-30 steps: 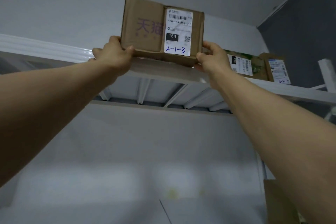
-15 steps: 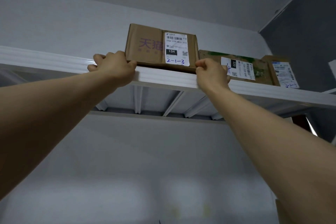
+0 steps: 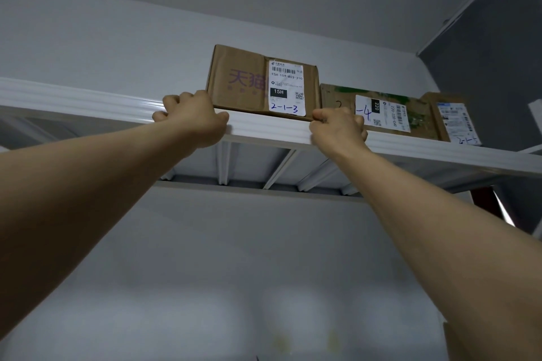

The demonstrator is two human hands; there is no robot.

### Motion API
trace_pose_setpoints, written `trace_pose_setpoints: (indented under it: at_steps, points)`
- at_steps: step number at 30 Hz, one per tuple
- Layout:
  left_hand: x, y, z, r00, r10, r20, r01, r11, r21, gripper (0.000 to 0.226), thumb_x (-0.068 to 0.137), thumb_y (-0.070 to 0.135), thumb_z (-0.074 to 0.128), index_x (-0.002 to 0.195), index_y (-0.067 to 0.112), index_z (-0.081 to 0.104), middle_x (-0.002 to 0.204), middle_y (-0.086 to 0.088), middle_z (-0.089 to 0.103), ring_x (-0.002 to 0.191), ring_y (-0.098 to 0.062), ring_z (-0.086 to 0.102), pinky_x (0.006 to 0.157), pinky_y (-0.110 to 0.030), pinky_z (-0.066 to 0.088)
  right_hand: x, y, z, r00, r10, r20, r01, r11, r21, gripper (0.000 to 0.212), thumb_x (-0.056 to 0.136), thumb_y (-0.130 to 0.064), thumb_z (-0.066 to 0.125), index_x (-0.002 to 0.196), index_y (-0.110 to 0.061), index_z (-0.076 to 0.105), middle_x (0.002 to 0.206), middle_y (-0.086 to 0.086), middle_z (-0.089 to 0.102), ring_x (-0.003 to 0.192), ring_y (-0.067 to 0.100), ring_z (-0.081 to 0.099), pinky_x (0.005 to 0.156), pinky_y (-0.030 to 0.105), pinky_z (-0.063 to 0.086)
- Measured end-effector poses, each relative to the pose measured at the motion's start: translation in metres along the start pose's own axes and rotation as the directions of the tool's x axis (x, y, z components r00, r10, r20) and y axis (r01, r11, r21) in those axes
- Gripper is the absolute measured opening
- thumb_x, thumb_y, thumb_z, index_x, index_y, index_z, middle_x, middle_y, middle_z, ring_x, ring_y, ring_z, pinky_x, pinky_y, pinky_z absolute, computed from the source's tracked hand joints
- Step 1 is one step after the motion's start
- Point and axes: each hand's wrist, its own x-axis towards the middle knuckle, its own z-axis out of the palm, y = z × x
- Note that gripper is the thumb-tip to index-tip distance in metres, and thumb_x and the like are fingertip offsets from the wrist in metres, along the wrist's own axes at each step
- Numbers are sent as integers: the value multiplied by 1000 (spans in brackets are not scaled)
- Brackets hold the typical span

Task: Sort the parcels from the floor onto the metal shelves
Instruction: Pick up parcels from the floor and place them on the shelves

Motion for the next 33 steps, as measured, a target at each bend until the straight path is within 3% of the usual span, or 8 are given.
trace_pose_setpoints:
  at_steps: [7, 11, 15, 17, 19, 21, 26, 33]
  points:
    - [-14, -6, 7, 991, 124, -57, -129, 987, -100, 65, 92, 39, 58, 146, 16, 28, 155, -10, 24, 141, -33, 23, 111, -49, 23, -9, -8, 2, 1000, -21, -11, 22, 1000, 18, 40, 99, -25, 47, 135, -33, 62, 142, 7, 47, 133, 33, 31, 106, 43, 29]
    - [-30, -13, 5, 950, 307, -66, -306, 952, 18, 75, 92, 26, 58, 153, 17, 14, 158, -9, 16, 145, -32, 12, 115, -50, 15, -23, -26, 12, 996, -61, -70, 67, 994, 86, 34, 99, -28, 49, 130, -30, 64, 138, 4, 52, 132, 29, 34, 105, 40, 30]
    - [-53, -26, -1, 811, 577, -96, -543, 804, 244, 56, 93, 20, 56, 144, 20, 35, 140, -8, 45, 130, -31, 35, 105, -46, 29, -56, -53, 29, 980, -157, -125, 179, 964, 197, 22, 98, -31, 49, 93, -18, 67, 98, 0, 66, 105, 26, 56, 90, 43, 47]
    - [-65, -38, -9, 737, 670, -95, -628, 729, 272, 28, 94, 18, 53, 122, 18, 52, 110, -7, 63, 104, -29, 52, 82, -42, 43, -78, -67, 39, 973, -198, -122, 222, 947, 233, 29, 98, -33, 51, 81, -14, 64, 79, -1, 65, 85, 23, 60, 74, 40, 49]
    - [-81, -59, -22, 737, 674, -48, -649, 725, 231, 9, 95, 19, 50, 101, 16, 55, 85, -6, 64, 73, -28, 54, 58, -38, 45, -104, -80, 52, 973, -214, -87, 229, 941, 248, 35, 97, -36, 52, 74, -12, 64, 72, 1, 65, 73, 22, 61, 64, 38, 47]
    - [-99, -86, -34, 755, 655, 6, -640, 735, 227, 10, 95, 24, 48, 98, 18, 55, 79, -6, 63, 62, -28, 49, 53, -35, 39, -132, -95, 65, 980, -193, -43, 197, 946, 259, 40, 96, -38, 51, 67, -11, 60, 65, 1, 62, 67, 24, 59, 59, 38, 44]
    - [-151, -165, -68, 798, 565, 207, -599, 780, 180, 18, 95, 26, 45, 98, 17, 60, 85, -7, 66, 72, -32, 57, 57, -35, 38, -216, -140, 94, 986, -81, 146, 31, 948, 316, 43, 93, -37, 51, 70, -3, 62, 71, 9, 67, 70, 29, 63, 61, 40, 48]
    - [-244, -280, -131, 818, 441, 368, -508, 855, 103, 24, 94, 26, 44, 98, 15, 65, 78, -4, 66, 65, -26, 56, 62, -42, 53, -358, -216, 123, 908, -48, 417, -118, 924, 364, 43, 89, -33, 51, 71, 5, 63, 74, 23, 65, 72, 40, 60, 65, 48, 51]
